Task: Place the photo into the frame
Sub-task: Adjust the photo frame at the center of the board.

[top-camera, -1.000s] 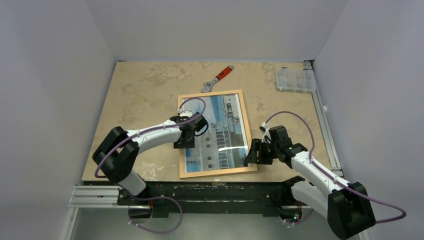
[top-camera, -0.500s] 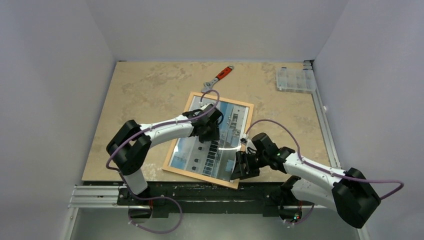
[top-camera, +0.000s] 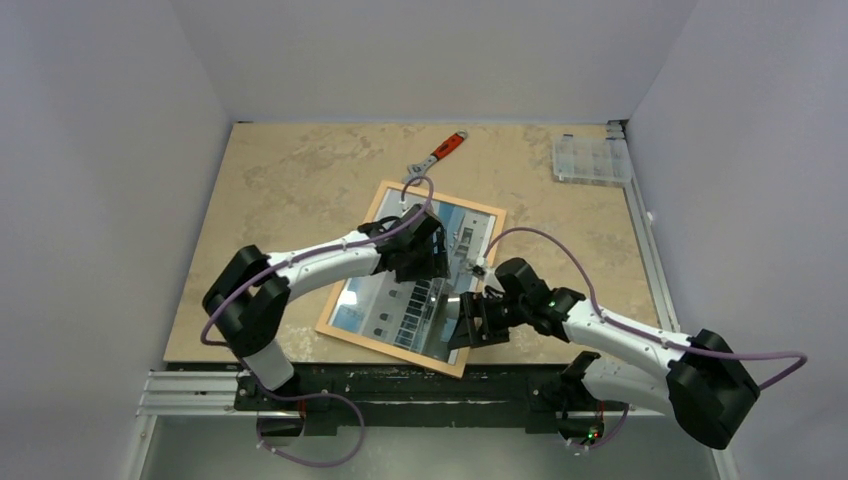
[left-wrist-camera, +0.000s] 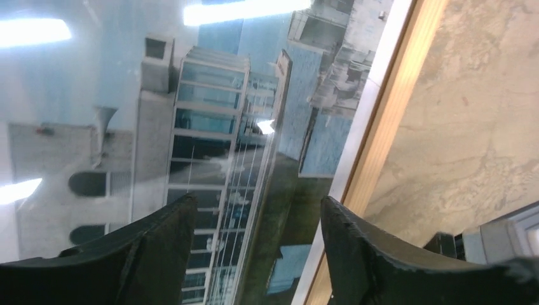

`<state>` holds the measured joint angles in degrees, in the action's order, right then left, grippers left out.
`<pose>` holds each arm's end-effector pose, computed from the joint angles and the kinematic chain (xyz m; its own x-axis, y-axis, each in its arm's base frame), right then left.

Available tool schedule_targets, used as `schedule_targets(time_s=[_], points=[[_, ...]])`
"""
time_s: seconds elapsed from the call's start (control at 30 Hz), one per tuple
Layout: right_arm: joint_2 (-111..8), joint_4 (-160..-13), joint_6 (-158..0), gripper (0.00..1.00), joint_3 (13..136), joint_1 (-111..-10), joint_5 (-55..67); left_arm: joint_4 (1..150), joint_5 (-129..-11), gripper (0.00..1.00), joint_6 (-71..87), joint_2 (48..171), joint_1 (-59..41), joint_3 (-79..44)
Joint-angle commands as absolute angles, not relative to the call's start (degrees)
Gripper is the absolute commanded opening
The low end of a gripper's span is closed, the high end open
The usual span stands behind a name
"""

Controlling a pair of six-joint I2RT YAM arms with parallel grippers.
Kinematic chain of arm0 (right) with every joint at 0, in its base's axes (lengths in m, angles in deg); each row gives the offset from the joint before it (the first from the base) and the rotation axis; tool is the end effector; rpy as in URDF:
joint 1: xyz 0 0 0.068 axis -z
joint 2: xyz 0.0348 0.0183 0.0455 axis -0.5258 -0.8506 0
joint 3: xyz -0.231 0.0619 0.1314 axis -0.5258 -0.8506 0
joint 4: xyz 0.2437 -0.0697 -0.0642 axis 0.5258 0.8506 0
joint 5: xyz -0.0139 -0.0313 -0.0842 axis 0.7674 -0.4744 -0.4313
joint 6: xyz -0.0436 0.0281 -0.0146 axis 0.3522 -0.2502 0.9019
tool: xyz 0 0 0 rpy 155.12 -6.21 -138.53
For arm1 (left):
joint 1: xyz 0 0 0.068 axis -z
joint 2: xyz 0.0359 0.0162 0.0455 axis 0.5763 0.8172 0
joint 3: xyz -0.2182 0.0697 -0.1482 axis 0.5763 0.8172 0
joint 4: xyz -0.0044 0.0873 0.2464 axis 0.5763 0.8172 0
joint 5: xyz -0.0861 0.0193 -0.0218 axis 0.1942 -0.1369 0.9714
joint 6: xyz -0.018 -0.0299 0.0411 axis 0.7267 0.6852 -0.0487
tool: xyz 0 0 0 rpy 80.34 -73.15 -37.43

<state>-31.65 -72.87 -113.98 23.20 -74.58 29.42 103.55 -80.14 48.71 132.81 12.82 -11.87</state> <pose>0.1278 0.1436 0.1649 -0.9720 -0.1225 -0.2006 -0.2309 0.6574 0.7173 0.2395 -0.2641 0.2009 -0.9260 -0.1463 -0.3480 0.0039 0.9182 -0.3962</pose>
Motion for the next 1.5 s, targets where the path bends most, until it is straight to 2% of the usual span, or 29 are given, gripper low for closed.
schedule_targets(time_s=[0.0, 0.23, 0.5, 0.7, 0.8, 1.07, 1.27, 1.47], points=[[-30.3, -76.0, -114.0, 0.76, 27.1, -74.8, 28.4, 105.4, -82.8, 0.73, 50.5, 120.7, 12.6, -7.9], [-32.2, -74.9, -112.4, 0.84, 29.8, -74.1, 27.0, 117.2, -86.6, 0.86, 59.4, 104.4, 13.3, 1.8], [-33.3, -71.0, -106.9, 0.88, 33.8, -64.6, 30.6, 124.5, -93.1, 0.89, 78.2, 85.6, 21.1, 16.8], [-33.7, -66.9, -102.6, 0.88, 36.3, -60.1, 31.4, 127.4, -97.5, 0.82, 89.7, 79.7, 26.5, 23.2], [-33.9, -66.9, -102.5, 0.88, 36.4, -59.6, 31.4, 126.5, -97.8, 0.76, 90.5, 81.7, 26.9, 23.8], [-34.0, -66.4, -101.9, 0.88, 36.7, -58.8, 31.3, 122.9, -99.0, 0.71, 93.4, 87.2, 27.0, 26.6], [-34.5, -65.5, -101.1, 0.88, 37.8, -58.3, 31.0, 121.3, -100.9, 0.58, 94.5, 86.8, 26.8, 29.2], [-35.0, -65.3, -100.8, 0.88, 38.8, -57.9, 31.0, 120.0, -100.5, 0.57, 92.1, 87.8, 24.6, 29.5]])
